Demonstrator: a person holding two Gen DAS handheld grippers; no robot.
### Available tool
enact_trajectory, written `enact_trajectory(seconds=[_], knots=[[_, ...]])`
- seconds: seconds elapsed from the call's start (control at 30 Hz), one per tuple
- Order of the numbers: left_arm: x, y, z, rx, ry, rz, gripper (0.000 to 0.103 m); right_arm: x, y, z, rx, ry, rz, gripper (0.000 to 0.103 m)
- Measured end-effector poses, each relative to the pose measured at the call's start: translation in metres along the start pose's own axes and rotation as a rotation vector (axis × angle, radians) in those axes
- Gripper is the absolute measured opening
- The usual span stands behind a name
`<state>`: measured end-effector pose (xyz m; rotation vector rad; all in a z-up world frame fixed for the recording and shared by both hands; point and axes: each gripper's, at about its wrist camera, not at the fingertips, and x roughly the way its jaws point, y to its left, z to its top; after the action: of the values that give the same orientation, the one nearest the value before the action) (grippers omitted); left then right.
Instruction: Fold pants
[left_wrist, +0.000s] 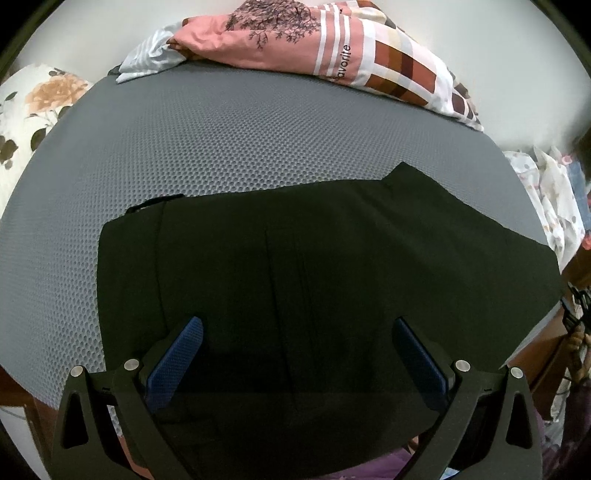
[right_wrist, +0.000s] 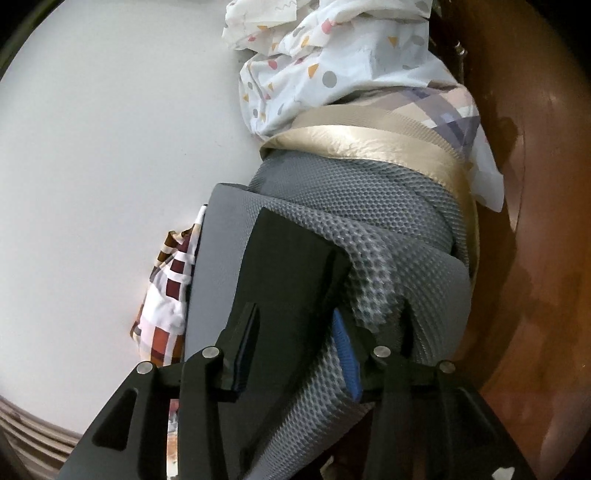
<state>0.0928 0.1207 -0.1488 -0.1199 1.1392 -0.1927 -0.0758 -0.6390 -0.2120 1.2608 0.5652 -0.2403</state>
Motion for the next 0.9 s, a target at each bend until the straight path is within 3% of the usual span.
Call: enact_trajectory(seconds=[0.3, 0.37, 0.43, 0.6, 0.67, 0.7, 0.73, 0.9], knots=[[-0.001, 0.0, -0.001, -0.003, -0.004, 0.0, 0.102, 0.011, -0.006, 0.012, 0.043, 0.012, 0.089, 0.042], [-0.002, -0.001, -0.001, 0.0, -0.008, 0.002, 0.102, 0.011, -0.006, 0.013, 0.063, 0.03, 0.107, 0.047], [-0.003, -0.001, -0.001, -0.001, -0.013, 0.002, 0.102, 0.01, -0.008, 0.013, 0.089, 0.038, 0.149, 0.061], [-0.001, -0.001, -0.002, -0.008, 0.0, 0.003, 0.102, 0.012, 0.002, 0.012, 0.044, 0.045, 0.138, 0.071], [-0.001, -0.002, -0.002, -0.006, 0.003, 0.002, 0.102, 0.016, 0.017, 0.011, -0.044, 0.032, 0.039, 0.064], [-0.001, -0.003, -0.002, -0.005, 0.0, 0.003, 0.102, 0.019, 0.022, 0.01, -0.081, 0.033, -0.02, 0.042], [-0.002, -0.003, -0.002, -0.005, -0.003, 0.003, 0.102, 0.026, 0.028, 0.009, -0.137, 0.054, -0.129, 0.013], [-0.004, -0.004, -0.003, -0.009, -0.015, 0.002, 0.102, 0.024, 0.026, 0.01, -0.13, 0.045, -0.116, 0.01]])
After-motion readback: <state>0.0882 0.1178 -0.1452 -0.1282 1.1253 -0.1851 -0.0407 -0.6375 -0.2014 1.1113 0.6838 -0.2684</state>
